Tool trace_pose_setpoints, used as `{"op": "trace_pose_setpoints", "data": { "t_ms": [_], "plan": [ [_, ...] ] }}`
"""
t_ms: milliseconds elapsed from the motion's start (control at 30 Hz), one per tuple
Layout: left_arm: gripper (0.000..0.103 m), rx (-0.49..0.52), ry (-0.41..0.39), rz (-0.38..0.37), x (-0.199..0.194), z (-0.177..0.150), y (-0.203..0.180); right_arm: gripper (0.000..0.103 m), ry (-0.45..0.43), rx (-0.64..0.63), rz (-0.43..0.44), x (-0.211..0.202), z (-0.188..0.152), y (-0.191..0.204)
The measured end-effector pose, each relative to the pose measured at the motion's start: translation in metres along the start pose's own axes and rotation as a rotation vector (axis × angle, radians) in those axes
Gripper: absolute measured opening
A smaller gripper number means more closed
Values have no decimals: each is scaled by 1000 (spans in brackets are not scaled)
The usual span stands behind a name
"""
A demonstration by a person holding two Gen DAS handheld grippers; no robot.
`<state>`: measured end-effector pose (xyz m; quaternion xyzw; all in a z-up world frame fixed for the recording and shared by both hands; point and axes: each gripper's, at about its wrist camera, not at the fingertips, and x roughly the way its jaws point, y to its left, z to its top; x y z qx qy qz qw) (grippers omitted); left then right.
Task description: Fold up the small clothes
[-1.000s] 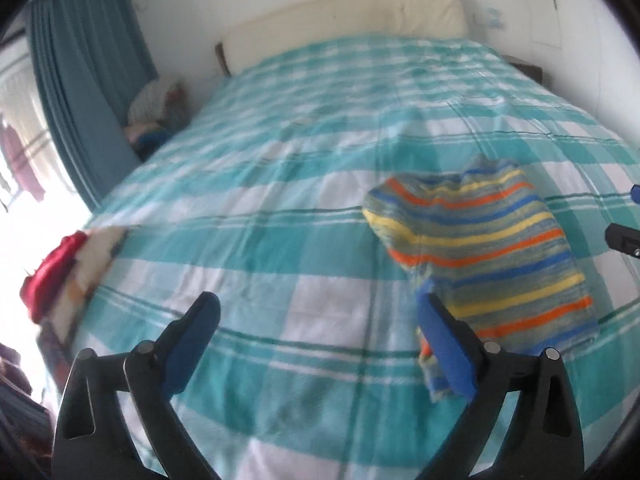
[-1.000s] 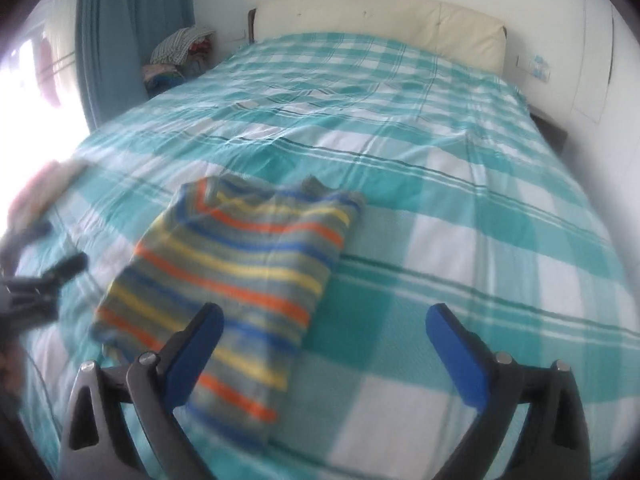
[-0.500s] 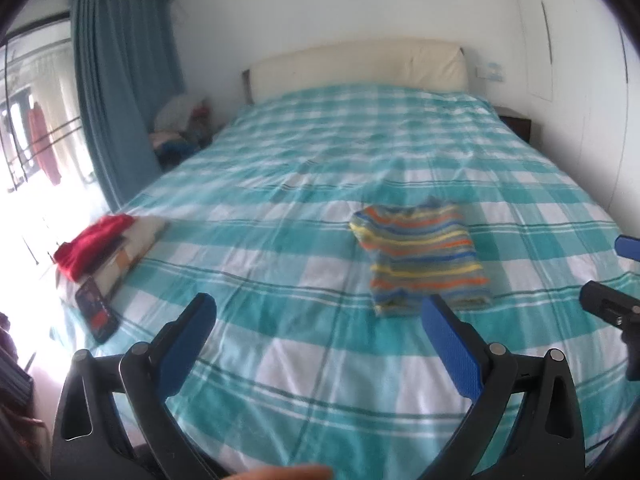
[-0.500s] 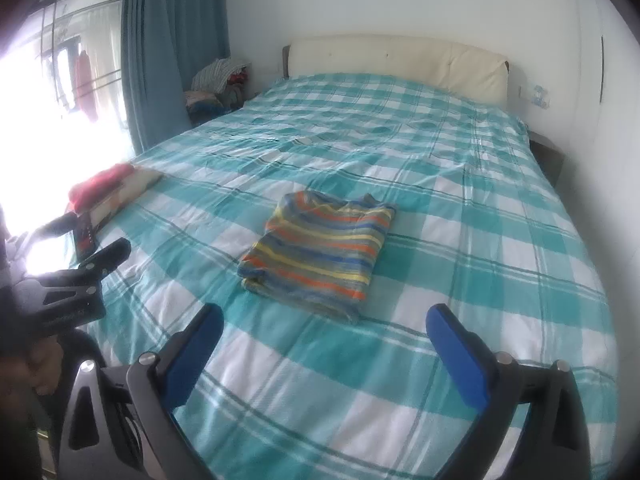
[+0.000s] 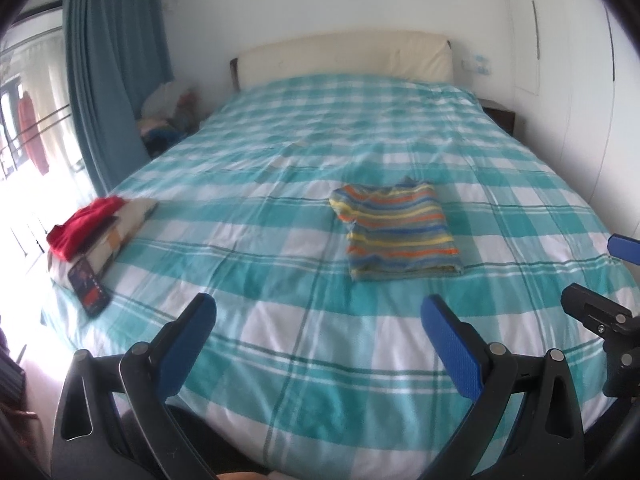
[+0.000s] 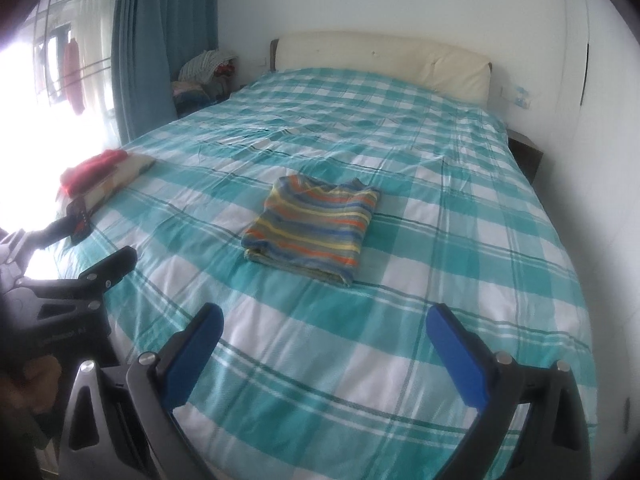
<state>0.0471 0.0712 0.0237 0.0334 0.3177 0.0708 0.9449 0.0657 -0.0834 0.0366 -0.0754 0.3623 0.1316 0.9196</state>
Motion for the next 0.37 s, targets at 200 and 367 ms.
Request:
{"op": "trace_pose_setpoints", "data": {
  "t_ms": [200,367],
  "plan": [
    [103,10,-33,-38,-10,0,-6,100,6,8,2,1,-2,-1],
    [103,21,-33,-16,-7,0,-10,100,6,10,2,1,-2,-4]
  ]
}}
